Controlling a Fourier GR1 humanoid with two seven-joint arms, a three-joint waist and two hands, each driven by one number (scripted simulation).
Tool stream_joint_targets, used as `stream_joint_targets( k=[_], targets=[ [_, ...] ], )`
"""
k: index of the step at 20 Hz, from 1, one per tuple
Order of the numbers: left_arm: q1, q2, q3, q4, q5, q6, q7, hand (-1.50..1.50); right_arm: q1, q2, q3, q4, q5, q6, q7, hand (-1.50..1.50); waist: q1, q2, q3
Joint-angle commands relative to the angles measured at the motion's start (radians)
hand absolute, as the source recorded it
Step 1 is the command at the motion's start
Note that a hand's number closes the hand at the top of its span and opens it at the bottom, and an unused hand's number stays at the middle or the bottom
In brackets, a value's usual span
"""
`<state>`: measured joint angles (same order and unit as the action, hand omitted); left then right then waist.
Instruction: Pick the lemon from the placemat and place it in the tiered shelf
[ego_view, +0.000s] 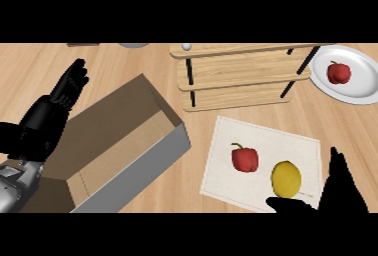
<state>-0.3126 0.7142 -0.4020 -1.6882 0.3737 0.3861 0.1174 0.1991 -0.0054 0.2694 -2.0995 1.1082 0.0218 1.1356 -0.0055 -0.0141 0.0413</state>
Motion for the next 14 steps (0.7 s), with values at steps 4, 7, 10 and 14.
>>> stream_joint_targets(
  k=[4, 7, 10, 14],
  targets=[
    [0.080, -0.124, -0.069, 0.109, -0.004, 0.033, -0.083, 0.00, -0.042, 0.005, -0.032, 0.047, -0.006, 0.021, 0.131, -1.50, -0.009, 0.028, -0.045],
    [0.064, -0.122, -0.075, 0.121, 0.020, 0.028, -0.073, 0.00, -0.059, 0.005, -0.020, 0.070, -0.004, 0.003, 0.142, -1.50, -0.013, 0.031, -0.045],
    [0.048, -0.116, -0.096, 0.080, 0.013, 0.062, -0.033, 0.00, -0.017, 0.005, -0.028, 0.082, -0.001, 0.003, 0.114, -1.50, -0.017, 0.022, -0.042],
    [0.074, -0.105, -0.110, 0.077, 0.019, 0.058, -0.070, 0.00, -0.068, 0.005, -0.038, 0.146, -0.009, -0.027, 0.125, -1.50, 0.001, 0.025, -0.043]
  ],
)
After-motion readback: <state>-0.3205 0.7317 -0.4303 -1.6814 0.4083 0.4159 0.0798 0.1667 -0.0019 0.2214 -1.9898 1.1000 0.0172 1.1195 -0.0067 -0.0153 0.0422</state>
